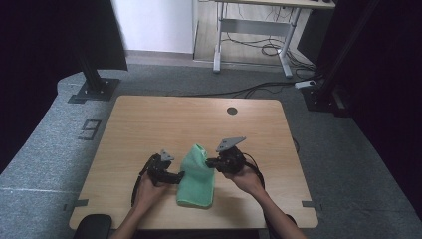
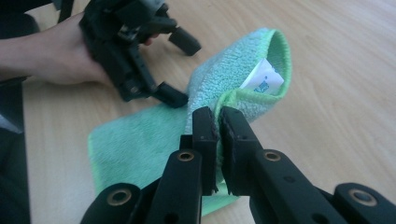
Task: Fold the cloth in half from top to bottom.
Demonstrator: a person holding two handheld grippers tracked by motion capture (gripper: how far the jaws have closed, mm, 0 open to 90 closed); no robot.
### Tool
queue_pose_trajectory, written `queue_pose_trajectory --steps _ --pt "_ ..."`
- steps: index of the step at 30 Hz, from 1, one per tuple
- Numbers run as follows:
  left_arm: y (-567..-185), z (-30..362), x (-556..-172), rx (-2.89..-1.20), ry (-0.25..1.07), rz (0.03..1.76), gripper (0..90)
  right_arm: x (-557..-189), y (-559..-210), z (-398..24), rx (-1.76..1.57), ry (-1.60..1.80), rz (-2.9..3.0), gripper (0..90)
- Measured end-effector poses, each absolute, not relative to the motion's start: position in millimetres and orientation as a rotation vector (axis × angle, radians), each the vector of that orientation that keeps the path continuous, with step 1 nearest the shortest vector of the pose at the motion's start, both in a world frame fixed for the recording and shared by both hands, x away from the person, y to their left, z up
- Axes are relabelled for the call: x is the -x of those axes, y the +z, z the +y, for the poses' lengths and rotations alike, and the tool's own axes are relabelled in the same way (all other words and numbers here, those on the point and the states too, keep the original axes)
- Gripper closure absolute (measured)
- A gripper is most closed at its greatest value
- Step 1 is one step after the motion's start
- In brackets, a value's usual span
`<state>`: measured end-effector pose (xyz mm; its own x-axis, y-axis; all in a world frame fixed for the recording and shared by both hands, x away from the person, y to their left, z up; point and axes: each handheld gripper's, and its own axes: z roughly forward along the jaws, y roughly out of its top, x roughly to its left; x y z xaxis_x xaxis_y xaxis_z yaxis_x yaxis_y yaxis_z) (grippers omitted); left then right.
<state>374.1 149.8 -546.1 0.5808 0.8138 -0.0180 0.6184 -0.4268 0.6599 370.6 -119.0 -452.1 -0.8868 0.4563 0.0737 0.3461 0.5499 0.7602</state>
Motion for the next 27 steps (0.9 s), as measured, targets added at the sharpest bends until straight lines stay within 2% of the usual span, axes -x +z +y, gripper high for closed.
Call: queue_pose_trajectory --steps 13,27 --pt "-546 151 -374 -2.173 0.414 1.154 8.8 -342 -479 -116 -0.673 1.235 2.73 84.1" --pt "-546 152 -376 -2.157 0.425 1.187 8.7 -331 -515 -105 -0.676 1.158 2.802 83.7"
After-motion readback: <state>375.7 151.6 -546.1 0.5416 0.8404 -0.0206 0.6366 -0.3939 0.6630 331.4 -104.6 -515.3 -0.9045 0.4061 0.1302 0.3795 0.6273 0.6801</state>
